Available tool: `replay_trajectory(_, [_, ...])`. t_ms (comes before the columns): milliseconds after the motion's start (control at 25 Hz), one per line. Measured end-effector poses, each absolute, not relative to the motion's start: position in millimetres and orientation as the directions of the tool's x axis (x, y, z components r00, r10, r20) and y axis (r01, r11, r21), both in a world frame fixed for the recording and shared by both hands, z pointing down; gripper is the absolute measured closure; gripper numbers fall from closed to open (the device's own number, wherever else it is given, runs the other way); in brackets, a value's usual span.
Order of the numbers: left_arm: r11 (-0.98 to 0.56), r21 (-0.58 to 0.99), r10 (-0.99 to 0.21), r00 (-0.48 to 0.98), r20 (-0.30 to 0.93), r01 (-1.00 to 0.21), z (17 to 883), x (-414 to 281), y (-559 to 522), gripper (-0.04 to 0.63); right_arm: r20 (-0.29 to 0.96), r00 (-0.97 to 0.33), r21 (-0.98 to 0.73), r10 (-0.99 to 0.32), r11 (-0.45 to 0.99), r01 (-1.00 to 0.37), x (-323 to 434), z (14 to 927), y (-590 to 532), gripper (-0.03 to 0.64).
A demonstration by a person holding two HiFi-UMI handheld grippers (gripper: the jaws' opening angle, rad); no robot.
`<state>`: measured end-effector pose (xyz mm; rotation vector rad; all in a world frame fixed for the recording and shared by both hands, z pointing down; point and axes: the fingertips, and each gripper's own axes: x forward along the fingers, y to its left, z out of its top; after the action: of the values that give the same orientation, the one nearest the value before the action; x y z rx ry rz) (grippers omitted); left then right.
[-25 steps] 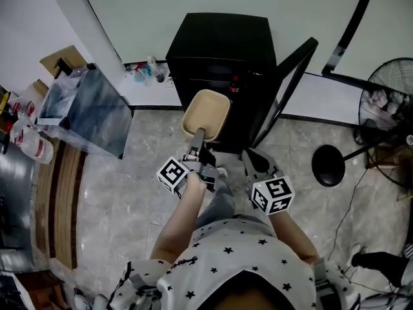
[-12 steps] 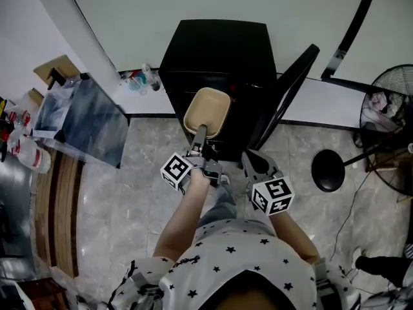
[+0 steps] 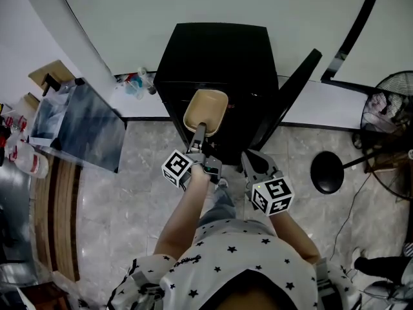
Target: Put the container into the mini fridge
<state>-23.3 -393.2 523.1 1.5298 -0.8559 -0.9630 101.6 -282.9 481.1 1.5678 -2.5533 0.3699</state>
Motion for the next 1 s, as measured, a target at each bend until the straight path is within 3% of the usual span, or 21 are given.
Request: replay_trajectory(1000, [-0.084, 0.996, -0.914, 0.400, -0.072, -0.011, 546, -5, -462, 0.365, 0.235, -0.440, -0.135, -0.867, 0.419, -0.898, 111, 472, -343, 0.624])
